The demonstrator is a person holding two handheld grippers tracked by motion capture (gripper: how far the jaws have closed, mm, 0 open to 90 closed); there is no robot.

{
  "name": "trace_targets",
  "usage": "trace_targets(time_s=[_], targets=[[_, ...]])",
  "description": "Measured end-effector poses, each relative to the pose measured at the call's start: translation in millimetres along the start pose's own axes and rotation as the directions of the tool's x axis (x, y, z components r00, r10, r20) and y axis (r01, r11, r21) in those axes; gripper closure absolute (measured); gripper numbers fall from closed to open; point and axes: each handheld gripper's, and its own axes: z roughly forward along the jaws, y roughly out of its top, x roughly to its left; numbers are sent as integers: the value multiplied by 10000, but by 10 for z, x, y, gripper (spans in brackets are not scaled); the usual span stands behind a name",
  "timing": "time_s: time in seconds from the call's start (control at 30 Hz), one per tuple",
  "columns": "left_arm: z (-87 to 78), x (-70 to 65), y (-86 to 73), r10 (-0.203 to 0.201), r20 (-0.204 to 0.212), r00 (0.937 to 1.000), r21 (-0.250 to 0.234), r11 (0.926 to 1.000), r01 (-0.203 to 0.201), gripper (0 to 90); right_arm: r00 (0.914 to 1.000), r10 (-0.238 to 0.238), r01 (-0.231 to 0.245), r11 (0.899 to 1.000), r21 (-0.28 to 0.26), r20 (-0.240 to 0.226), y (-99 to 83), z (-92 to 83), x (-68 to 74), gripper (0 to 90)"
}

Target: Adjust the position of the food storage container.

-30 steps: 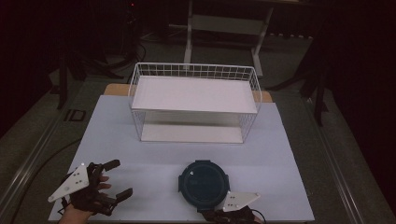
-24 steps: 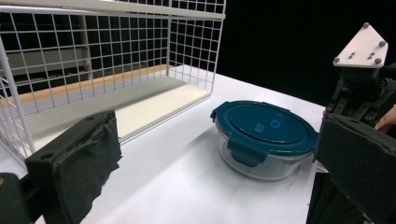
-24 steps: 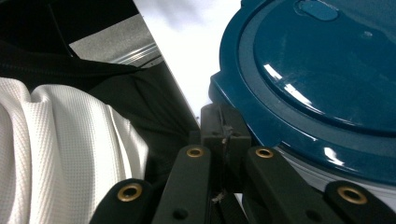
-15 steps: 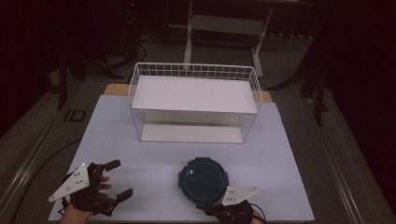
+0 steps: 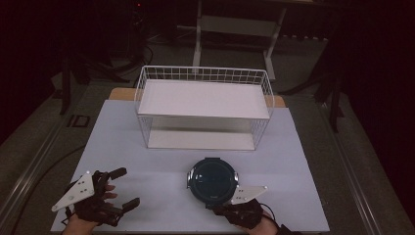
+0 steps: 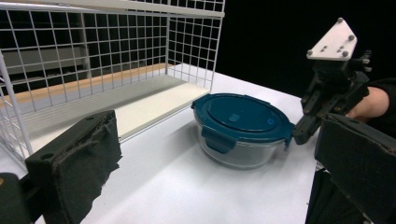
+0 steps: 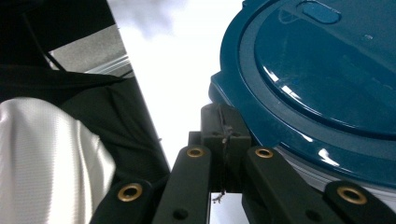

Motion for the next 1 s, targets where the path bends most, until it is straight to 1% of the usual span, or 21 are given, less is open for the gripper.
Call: trace_targets(time_s=[0.03,0.17,0.27,0.47,0.6,0.8,0.87,0.97,1.0], targets=[[1,0,0,27,5,10000,18,10000,-27,3,10000,0,0,10000,0,0,0,0,0,900],[-1,-2,0,10,9,10000,-8,10000,-10,3,9997,29,-28,10000,-52,234,37,13,-73,900],[-1,1,-1,2,0,10000,-10,10000,-2,3,9998,64,-62,9999,-103,195,56,15,-108,900],[7,-6,-2,25,30,10000,13,10000,-25,3,9996,-125,128,9998,-128,258,80,34,-158,900],[2,-1,-3,4,24,10000,12,10000,-4,3,9996,-40,47,9997,-223,296,98,54,-214,900],[12,-5,-6,1,59,10000,46,10000,-2,3,9992,-94,104,9996,-262,381,123,72,-272,900],[15,-7,-7,17,64,10000,71,10000,-17,3,9988,-141,154,9995,-272,471,134,81,-285,900],[18,-8,-7,30,57,10000,92,10000,-30,3,9987,-94,107,9996,-250,502,146,88,-288,900],[19,-9,-6,22,48,10000,86,10000,-23,3,9978,-105,125,9995,-295,648,144,87,-268,900]])
